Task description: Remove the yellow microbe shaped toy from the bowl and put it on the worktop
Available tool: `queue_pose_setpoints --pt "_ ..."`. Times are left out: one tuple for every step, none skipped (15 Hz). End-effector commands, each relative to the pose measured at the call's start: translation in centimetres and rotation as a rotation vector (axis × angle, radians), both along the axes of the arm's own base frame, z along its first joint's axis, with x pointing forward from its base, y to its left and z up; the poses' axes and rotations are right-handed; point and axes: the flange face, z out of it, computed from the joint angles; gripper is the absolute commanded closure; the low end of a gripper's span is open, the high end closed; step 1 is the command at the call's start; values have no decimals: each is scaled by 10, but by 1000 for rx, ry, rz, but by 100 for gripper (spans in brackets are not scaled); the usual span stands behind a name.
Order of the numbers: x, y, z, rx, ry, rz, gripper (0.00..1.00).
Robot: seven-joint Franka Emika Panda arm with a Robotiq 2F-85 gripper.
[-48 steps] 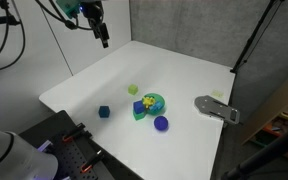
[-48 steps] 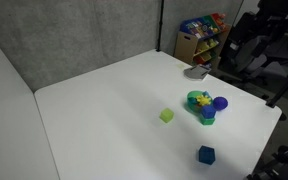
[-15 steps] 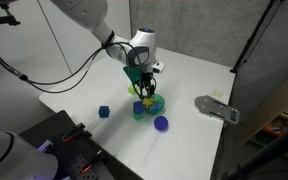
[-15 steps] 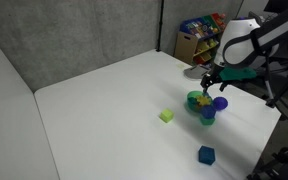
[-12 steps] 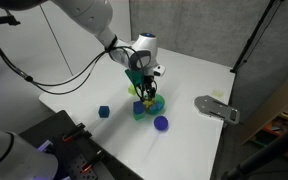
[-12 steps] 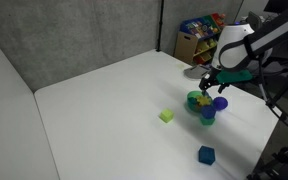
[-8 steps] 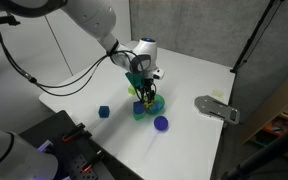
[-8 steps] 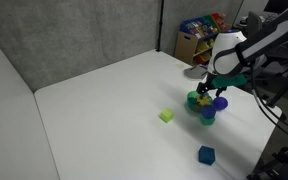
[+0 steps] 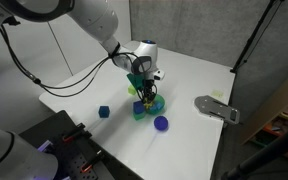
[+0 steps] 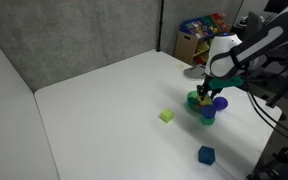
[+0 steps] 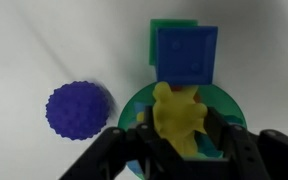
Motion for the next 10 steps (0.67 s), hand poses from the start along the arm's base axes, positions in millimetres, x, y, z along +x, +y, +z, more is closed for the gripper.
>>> queue_pose_setpoints --pt "9 -4 8 -27 -20 -12 75" --pt "10 -4 10 -30 -23 -11 84" --pt "10 -4 14 -29 -27 -8 90" --pt "11 -3 17 -28 -32 -8 98" --pt "12 -2 22 -24 -37 -7 99" --pt "14 0 27 -22 -41 -4 99" --pt "15 2 31 -19 -45 -3 96" --pt "16 5 36 -15 -53 1 97" --pt "18 7 42 -15 -61 7 96" --pt "19 11 49 -11 -68 12 96"
